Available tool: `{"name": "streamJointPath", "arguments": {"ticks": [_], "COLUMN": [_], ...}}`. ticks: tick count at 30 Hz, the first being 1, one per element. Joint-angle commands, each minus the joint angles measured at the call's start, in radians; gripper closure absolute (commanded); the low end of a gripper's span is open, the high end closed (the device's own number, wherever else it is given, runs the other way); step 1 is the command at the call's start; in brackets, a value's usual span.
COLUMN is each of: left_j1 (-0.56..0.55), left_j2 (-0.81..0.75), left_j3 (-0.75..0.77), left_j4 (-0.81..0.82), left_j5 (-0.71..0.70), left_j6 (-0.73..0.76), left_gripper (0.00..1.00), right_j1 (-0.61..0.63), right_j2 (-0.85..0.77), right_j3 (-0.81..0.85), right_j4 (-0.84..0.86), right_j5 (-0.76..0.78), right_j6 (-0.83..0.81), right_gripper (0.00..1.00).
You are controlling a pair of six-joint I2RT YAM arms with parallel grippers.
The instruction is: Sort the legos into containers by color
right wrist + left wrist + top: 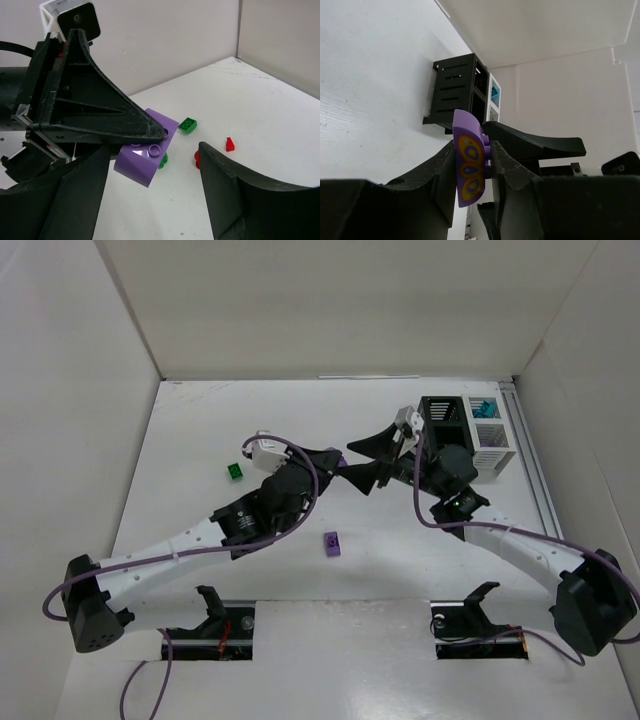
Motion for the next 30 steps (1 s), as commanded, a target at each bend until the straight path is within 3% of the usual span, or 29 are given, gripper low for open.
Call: {"name": "streamJointPath", "arguments": {"ticks": [1,9,11,12,15,16,19,20,23,26,29,30], "left_j1": [-0.016,-0.016,-0.025,-0.025,-0.025,-0.025,-0.025,-0.025,-0.025,-0.025,-0.025,-0.025], "left_j2": [-0.036,-0.055,-0.065,-0.065,-0.065,-0.065,-0.065,-0.065,-0.065,-0.065,-0.074,-0.074], "left_j3": [-0.021,-0.04,-0.05,-0.06,-0.06,-0.06,-0.06,-0.06,-0.06,-0.06,-0.06,-0.06], "left_j4": [0.091,0.163,0.174,0.189,0.189,0.189,0.211,0.211,0.221,0.221,0.221,0.221], "left_j5": [-0.043,-0.034,-0.025,-0.035,-0.035,-0.035,-0.035,-0.035,-0.035,-0.026,-0.017,-0.017], "left_j6": [0.03,0.074,0.074,0.087,0.096,0.096,0.11,0.11,0.139,0.165,0.165,0.176], "left_gripper": [0.81,0.81,0.81,0.81,0.81,0.81,0.81,0.8,0.67,0.56,0.3,0.26], "right_j1": [0.007,0.007,0.007,0.007,0.007,0.007,0.007,0.007,0.007,0.007,0.007,0.007], "right_j2": [0.007,0.082,0.102,0.102,0.102,0.102,0.102,0.113,0.122,0.122,0.122,0.113], "right_j3": [0.057,0.127,0.127,0.136,0.136,0.145,0.146,0.158,0.168,0.169,0.169,0.169], "right_j4": [0.009,-0.026,-0.026,-0.026,-0.026,-0.026,-0.026,-0.026,-0.026,-0.026,-0.026,-0.026], "right_j5": [0.005,-0.052,-0.061,-0.072,-0.072,-0.081,-0.112,-0.124,-0.155,-0.167,-0.167,-0.167], "right_j6": [-0.004,-0.027,-0.027,-0.027,-0.037,-0.037,-0.037,-0.037,-0.037,-0.049,-0.049,-0.058], "right_gripper": [0.24,0.19,0.24,0.28,0.53,0.67,0.69,0.78,1.0,1.0,1.0,1.0]}}
